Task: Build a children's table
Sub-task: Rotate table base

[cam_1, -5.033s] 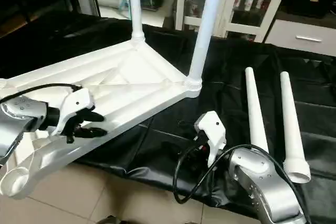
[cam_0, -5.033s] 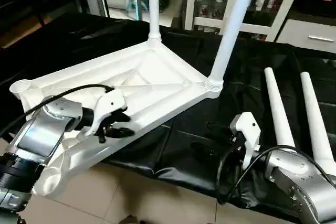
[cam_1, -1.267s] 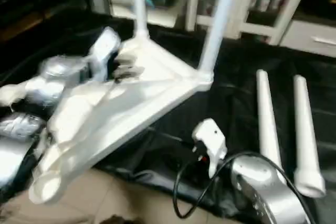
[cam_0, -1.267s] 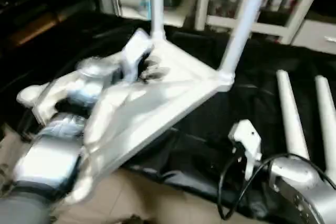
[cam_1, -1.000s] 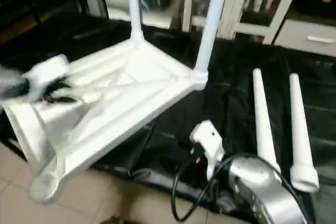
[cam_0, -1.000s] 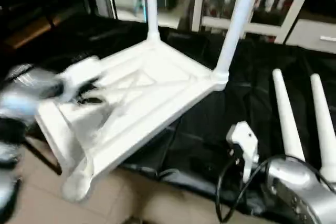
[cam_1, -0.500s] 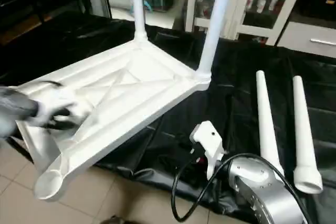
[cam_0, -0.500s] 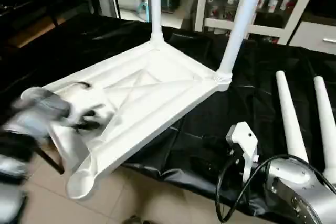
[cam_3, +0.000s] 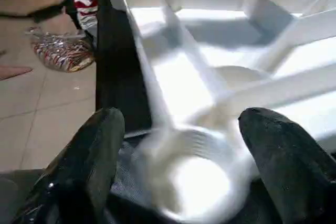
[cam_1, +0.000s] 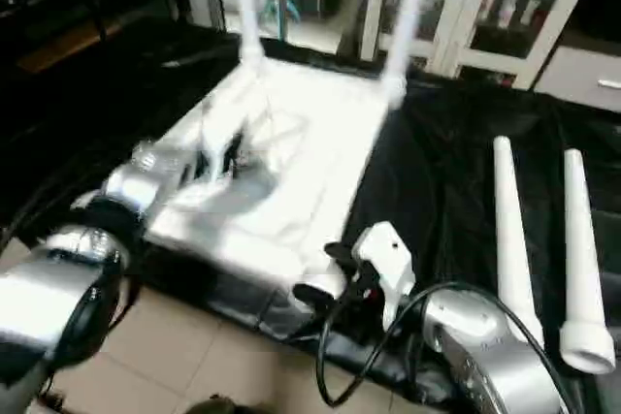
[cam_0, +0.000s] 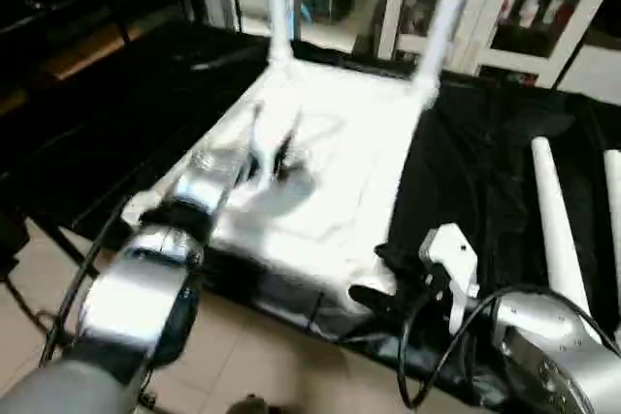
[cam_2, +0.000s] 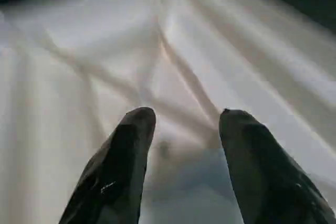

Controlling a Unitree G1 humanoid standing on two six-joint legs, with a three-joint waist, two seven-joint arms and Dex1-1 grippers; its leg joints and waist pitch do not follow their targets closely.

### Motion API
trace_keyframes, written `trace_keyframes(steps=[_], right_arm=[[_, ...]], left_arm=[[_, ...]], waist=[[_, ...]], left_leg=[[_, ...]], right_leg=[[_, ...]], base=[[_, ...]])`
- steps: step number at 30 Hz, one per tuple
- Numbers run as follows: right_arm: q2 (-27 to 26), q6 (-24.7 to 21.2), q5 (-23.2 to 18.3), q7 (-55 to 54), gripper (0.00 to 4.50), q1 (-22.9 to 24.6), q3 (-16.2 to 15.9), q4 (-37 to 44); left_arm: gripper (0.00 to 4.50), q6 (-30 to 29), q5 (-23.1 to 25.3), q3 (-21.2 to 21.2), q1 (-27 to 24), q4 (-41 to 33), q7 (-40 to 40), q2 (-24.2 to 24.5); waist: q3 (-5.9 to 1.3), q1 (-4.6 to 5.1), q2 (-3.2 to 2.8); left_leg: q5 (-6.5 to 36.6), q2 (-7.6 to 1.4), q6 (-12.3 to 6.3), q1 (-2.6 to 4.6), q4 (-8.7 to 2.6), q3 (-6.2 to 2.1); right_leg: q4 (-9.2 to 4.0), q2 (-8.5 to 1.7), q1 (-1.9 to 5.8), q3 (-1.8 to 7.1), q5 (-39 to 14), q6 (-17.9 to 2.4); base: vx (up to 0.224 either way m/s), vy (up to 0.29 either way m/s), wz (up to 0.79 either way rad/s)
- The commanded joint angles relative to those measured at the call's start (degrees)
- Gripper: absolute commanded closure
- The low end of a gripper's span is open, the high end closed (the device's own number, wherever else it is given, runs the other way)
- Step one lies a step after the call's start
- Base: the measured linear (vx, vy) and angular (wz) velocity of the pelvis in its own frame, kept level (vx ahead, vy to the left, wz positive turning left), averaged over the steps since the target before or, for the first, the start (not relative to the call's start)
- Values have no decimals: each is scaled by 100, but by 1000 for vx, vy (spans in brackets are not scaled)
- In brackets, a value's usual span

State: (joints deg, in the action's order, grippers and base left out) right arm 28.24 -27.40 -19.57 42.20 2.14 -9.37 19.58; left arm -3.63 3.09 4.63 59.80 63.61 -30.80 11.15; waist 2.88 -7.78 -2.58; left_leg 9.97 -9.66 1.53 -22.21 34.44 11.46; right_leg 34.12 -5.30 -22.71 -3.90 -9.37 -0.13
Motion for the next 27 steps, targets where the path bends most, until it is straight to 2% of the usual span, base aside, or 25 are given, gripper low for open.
trace_keyframes(steps=[1, 3, 4, 5, 7, 8, 10, 11, 12, 13, 14, 15, 16, 17, 19, 20, 21, 22, 23, 25, 27], right_arm=[[14, 10, 49, -45, 66, -12, 54, 82], [19, 13, 42, -56, 66, -4, 68, 92], [23, 15, 35, -61, 66, -3, 74, 96], [41, 19, 17, -59, 66, -1, 102, 99], [42, 24, 20, -88, 66, -7, 143, 88], [42, 26, 34, -126, 66, -16, 173, 82], [42, 29, 43, -151, 66, -22, 189, 78], [-10, 18, 92, -352, 66, -70, 318, 33], [-96, 12, 255, -727, 66, -168, 497, -112], [-99, 6, 262, -757, 66, -178, 520, -127], [-126, -40, 309, -966, 66, -244, 684, -232], [-136, -59, 324, -1050, 66, -268, 755, -273], [-124, -109, 263, -1076, 66, -268, 864, -276], [-38, -200, 99, -968, 66, -195, 1007, -161], [88, -242, 29, -816, 66, -98, 1034, -32], [166, -260, -12, -712, 66, -44, 1028, 41], [288, -269, -64, -549, 66, 48, 1010, 157], [309, -266, -68, -525, 66, 61, 1006, 176], [453, -286, -142, -335, 66, 162, 997, 322], [583, -332, -224, -192, 66, 246, 1000, 447], [689, -386, -277, -92, 66, 319, 1032, 542]], left_arm=[[214, 231, -68, -159, 32, 267, 377, -50], [214, 335, -138, -214, 84, 306, 362, -63], [214, 377, -151, -236, 109, 350, 293, -60], [214, 509, -143, -211, 82, 307, -19, 9], [214, 577, -137, -93, -38, 87, -589, 115], [214, 645, -133, -5, -142, -76, -978, 179], [214, 672, -131, 45, -197, -154, -1200, 214], [214, 590, -217, 322, -550, -781, -2178, 401], [214, 325, -388, 543, -906, -1496, -2811, 575], [214, 294, -415, 568, -946, -1582, -2863, 594], [214, 77, -602, 747, -1234, -2195, -3236, 725], [214, -6, -676, 818, -1357, -2451, -3404, 777], [214, -179, -815, 925, -1551, -2860, -3604, 840], [195, -657, -1130, 1132, -1934, -3668, -3909, 933], [185, -865, -1265, 1294, -2158, -4057, -4076, 956], [185, -873, -1247, 1358, -2242, -4145, -4151, 940], [170, -822, -1151, 1460, -2343, -4194, -4215, 910], [170, -795, -1110, 1470, -2356, -4188, -4217, 898], [149, -571, -852, 1525, -2391, -4029, -4195, 785], [142, -532, -745, 1583, -2430, -4004, -4184, 721], [130, -701, -785, 1694, -2475, -4136, -4128, 735]], waist=[[-378, 14, 92], [-396, 36, 109], [-398, 39, 91], [-406, 55, 105], [-416, 62, 89], [-405, 75, 126], [-405, 71, 109], [-405, 82, 114], [-397, 84, 109], [-398, 106, 96], [-403, 122, 108], [-387, 131, 92], [-376, 143, 104], [-378, 115, 93], [-351, 125, 93], [-349, 126, 99], [-335, 136, 99], [-331, 136, 84], [-325, 169, 73], [-314, 181, 110], [-311, 214, 74]], left_leg=[[1587, -322, -207, 77, -442, -255], [1476, -323, -258, 92, -429, -248], [1459, -326, -265, 95, -428, -250], [1408, -325, -296, 92, -423, -244], [1328, -339, -331, 97, -422, -243], [1310, -360, -356, 100, -436, -238], [1294, -367, -359, 101, -439, -243], [1321, -386, -333, 119, -450, -239], [1279, -418, -302, 111, -477, -242], [1275, -419, -270, 114, -482, -232], [1333, -418, -200, 135, -478, -227], [1433, -407, -146, 151, -478, -207], [1500, -415, -117, 159, -490, -196], [1630, -436, -57, 187, -493, -203], [1684, -417, -49, 177, -500, -184], [1737, -407, -31, 187, -497, -177], [1774, -393, -27, 163, -502, -182], [1814, -392, -25, 162, -504, -187], [1889, -384, 3, 148, -509, -210], [1929, -387, 1, 154, -515, -211], [2044, -376, 42, 155, -524, -231]], right_leg=[[-462, -425, 261, 224, -1615, -842], [-460, -416, 245, 227, -1563, -843], [-452, -413, 238, 226, -1535, -866], [-452, -407, 238, 224, -1441, -898], [-427, -404, 228, 227, -1260, -986], [-411, -415, 227, 233, -1119, -1099], [-396, -426, 230, 235, -1114, -1131], [-392, -442, 228, 245, -1093, -1192], [-355, -461, 221, 257, -1109, -1246], [-345, -446, 204, 259, -1094, -1264], [-324, -452, 199, 260, -1120, -1298], [-346, -442, 170, 266, -1254, -1288], [-355, -444, 176, 277, -1313, -1280], [-352, -465, 176, 290, -1410, -1239], [-370, -422, 152, 284, -1499, -1199], [-390, -416, 145, 290, -1596, -1129], [-416, -420, 168, 291, -1730, -1047], [-435, -424, 167, 294, -1829, -994], [-460, -425, 181, 292, -2061, -855], [-498, -424, 189, 294, -2182, -763], [-518, -430, 188, 289, -2434, -704]], base=[[0, 0, 0], [0, 0, 0], [0, 0, 0], [0, 0, 0], [0, 0, 0], [0, 0, 0], [0, 0, 0], [0, 0, 0], [0, 0, 0], [0, 0, 0], [0, 0, 0], [0, 0, 0], [0, 0, 0], [0, 0, 0], [0, 0, 0], [0, 0, 0], [0, 0, 0], [0, 0, 0], [0, 0, 0], [0, 0, 0], [0, 0, 0]])
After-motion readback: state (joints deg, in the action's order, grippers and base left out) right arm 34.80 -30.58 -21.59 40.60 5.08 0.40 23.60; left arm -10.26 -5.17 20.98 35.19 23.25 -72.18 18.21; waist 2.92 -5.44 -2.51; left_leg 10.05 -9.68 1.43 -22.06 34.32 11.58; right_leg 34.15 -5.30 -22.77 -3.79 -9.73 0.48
